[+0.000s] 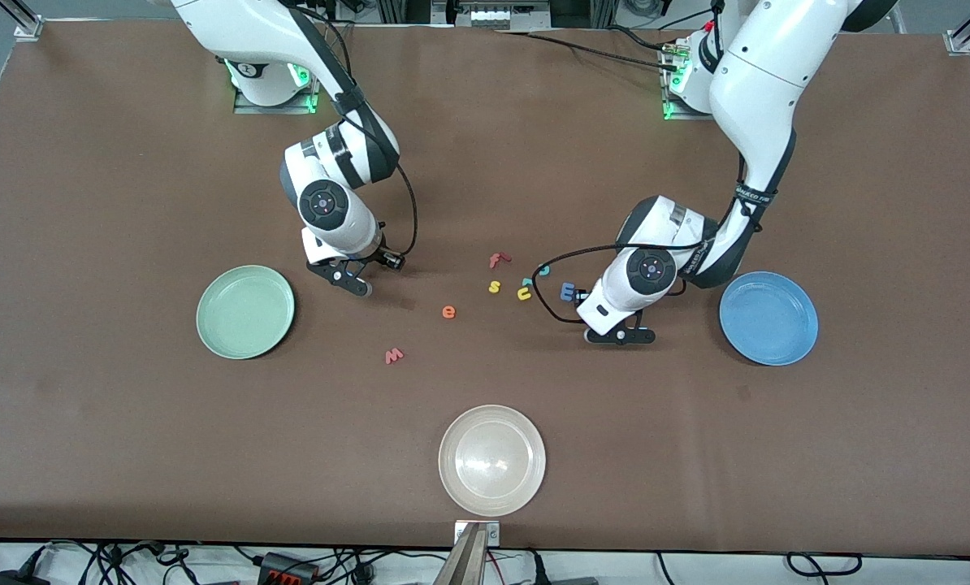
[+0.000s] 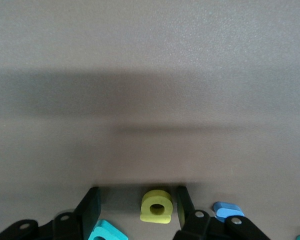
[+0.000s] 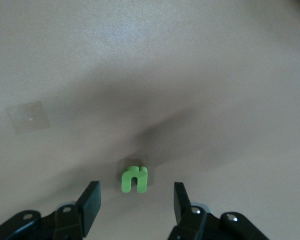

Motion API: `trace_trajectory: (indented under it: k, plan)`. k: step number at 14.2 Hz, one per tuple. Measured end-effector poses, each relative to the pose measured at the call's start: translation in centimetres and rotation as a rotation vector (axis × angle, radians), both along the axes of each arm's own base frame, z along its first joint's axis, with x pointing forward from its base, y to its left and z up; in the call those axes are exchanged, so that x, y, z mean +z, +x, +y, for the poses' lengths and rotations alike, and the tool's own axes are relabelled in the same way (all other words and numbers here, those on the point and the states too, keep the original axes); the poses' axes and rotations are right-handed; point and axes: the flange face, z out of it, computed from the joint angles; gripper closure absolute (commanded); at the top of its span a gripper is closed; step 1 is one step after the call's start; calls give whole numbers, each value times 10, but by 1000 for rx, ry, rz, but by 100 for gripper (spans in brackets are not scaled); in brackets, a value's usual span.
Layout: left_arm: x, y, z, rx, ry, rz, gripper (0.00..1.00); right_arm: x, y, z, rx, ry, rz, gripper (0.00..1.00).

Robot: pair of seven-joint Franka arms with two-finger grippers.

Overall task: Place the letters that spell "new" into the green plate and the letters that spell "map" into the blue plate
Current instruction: 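Grasp green n with the right gripper while the left gripper grasps yellow a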

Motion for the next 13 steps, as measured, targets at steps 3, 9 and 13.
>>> trace_trajectory:
  k: [3, 9, 13]
  plan:
    - [0, 0, 0, -1, 0, -1, 50, -7, -1, -1, -6, 2, -12, 35]
    - [5, -2, -5, -12, 1, -6, 81, -25, -5, 4, -3, 1, -23, 47]
    - [7, -2, -5, -15, 7, 4, 81, -24, -4, 5, -4, 3, -26, 55]
